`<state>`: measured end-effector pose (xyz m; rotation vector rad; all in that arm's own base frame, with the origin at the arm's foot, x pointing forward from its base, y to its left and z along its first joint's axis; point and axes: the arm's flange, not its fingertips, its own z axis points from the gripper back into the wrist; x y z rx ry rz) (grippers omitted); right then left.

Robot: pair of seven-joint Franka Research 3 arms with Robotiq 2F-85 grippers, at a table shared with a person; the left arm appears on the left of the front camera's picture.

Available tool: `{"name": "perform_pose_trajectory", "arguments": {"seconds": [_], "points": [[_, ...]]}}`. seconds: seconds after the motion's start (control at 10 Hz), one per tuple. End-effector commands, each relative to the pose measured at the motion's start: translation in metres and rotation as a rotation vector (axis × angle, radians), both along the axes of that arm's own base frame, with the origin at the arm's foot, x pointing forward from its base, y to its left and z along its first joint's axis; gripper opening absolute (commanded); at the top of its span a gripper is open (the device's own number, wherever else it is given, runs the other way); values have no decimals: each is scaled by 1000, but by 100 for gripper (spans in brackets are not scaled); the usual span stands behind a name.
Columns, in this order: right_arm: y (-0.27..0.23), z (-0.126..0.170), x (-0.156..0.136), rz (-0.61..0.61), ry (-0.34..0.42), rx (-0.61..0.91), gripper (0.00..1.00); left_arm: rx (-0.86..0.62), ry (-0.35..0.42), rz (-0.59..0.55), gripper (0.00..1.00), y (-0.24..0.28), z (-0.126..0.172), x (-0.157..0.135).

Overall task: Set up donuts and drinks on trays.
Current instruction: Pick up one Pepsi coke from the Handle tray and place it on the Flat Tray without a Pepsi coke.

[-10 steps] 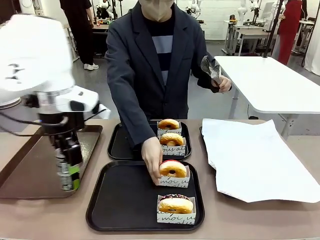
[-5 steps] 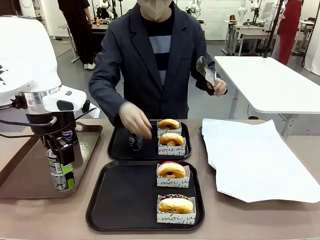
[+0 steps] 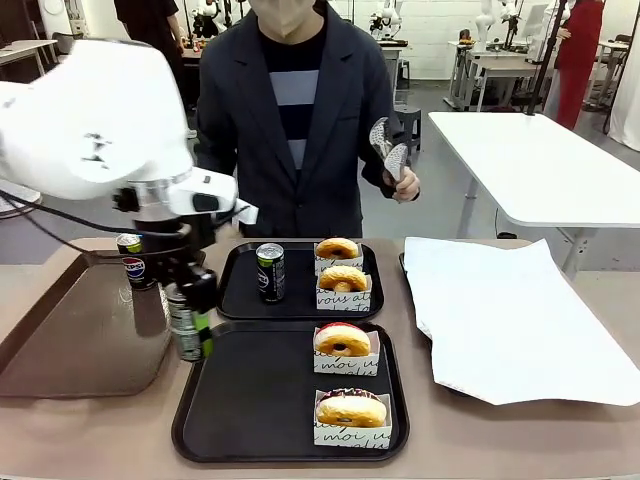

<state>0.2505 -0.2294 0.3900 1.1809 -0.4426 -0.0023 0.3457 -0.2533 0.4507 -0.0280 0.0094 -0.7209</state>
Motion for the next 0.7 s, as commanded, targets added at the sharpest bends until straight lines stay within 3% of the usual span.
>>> {"name": "perform_pose_trajectory", "arguments": {"seconds": [0.0, 0.2, 0.6], "points": [[-1, 0, 1, -1, -26, 12, 100, -9, -35, 64, 58, -33, -13, 15], [-1, 0, 1, -1, -26, 12, 100, -24, -92, 113, 58, -56, -34, 26], [-1, 0, 1, -1, -26, 12, 100, 3, -133, 125, 58, -72, -72, 22]]}}
